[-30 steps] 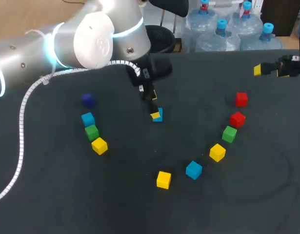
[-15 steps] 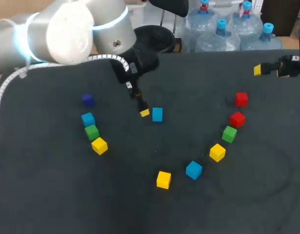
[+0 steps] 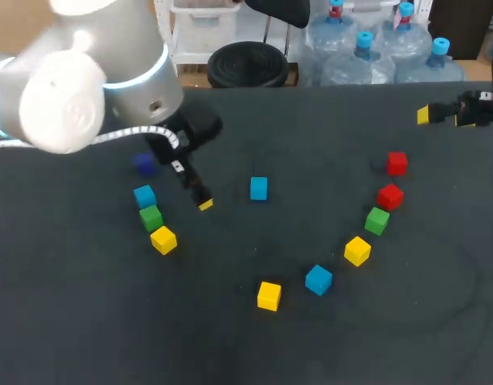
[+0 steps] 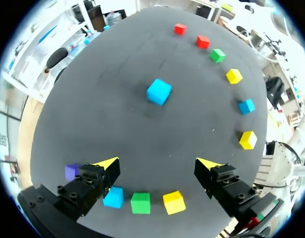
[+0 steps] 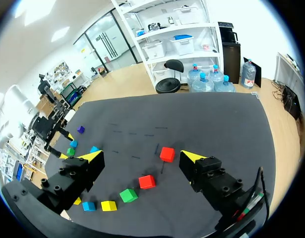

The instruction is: Place the blue cubes, place green cubes on the blue cubes, place the yellow cubes on the green cubes, then place the red cubes on the yellow cubes, and place purple cube on the red cubes.

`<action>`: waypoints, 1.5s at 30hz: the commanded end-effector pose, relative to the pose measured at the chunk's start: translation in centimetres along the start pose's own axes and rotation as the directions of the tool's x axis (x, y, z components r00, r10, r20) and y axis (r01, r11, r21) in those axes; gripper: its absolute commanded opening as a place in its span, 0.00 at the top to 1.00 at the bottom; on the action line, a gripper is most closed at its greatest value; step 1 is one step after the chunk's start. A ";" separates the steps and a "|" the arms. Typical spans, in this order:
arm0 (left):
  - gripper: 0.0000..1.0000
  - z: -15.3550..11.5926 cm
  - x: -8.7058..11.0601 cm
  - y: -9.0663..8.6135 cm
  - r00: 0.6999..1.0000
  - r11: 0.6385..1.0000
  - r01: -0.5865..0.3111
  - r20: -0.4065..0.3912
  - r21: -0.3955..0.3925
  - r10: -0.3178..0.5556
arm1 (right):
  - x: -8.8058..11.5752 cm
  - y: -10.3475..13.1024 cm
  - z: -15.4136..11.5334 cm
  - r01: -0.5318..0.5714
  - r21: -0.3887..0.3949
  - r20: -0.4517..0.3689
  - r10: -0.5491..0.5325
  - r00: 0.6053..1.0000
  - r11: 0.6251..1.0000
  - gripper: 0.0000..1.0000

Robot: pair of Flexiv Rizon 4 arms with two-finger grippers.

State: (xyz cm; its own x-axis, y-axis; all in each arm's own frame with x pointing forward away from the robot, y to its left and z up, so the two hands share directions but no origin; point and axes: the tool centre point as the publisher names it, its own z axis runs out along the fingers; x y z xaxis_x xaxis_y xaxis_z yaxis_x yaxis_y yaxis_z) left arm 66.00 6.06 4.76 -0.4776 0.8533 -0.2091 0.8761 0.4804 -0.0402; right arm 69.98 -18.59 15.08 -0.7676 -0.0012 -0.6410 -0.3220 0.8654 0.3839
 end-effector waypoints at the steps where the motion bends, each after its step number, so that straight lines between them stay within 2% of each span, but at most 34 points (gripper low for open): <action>1: 0.00 -0.9 2.0 0.3 0.999 0.999 0.028 0.044 -0.034 -0.027 | 0.0 0.1 0.0 0.000 0.003 0.001 0.000 1.000 1.000 0.00; 7: 0.00 -1.0 3.5 0.7 0.997 0.997 0.067 0.042 -0.043 -0.065 | 0.0 0.1 0.0 0.000 0.003 0.001 0.000 1.000 1.000 0.00; 13: 0.00 -0.7 4.6 1.5 0.999 0.999 0.048 0.019 -0.015 -0.048 | 0.0 0.1 0.0 0.000 0.003 0.001 0.000 1.000 1.000 0.00; 19: 0.00 0.1 4.9 3.4 1.000 1.000 0.018 0.007 0.007 -0.018 | 0.0 0.1 0.0 0.000 0.003 0.001 0.000 1.000 1.000 0.00; 23: 0.00 0.6 5.1 4.3 0.999 1.000 0.012 -0.031 -0.001 -0.012 | 0.0 0.1 0.0 0.000 0.003 0.001 0.000 1.000 1.000 0.00; 29: 0.00 1.2 5.6 5.5 0.999 1.000 0.009 -0.034 -0.002 -0.009 | 0.0 0.1 0.0 0.000 0.003 0.001 0.000 1.000 1.000 0.00; 45: 0.00 1.4 6.3 7.7 0.998 0.998 0.064 -0.026 -0.015 -0.064 | 0.0 0.1 0.0 0.000 0.003 0.001 0.000 1.000 1.000 0.00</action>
State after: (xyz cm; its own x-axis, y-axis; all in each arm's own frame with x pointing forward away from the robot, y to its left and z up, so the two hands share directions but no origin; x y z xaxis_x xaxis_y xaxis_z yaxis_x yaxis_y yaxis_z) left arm 69.56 14.80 1.94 -0.5354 0.8251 -0.1805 0.8417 0.5389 -0.0337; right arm 69.98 -18.59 15.08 -0.7676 -0.0012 -0.6410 -0.3220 0.8654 0.3839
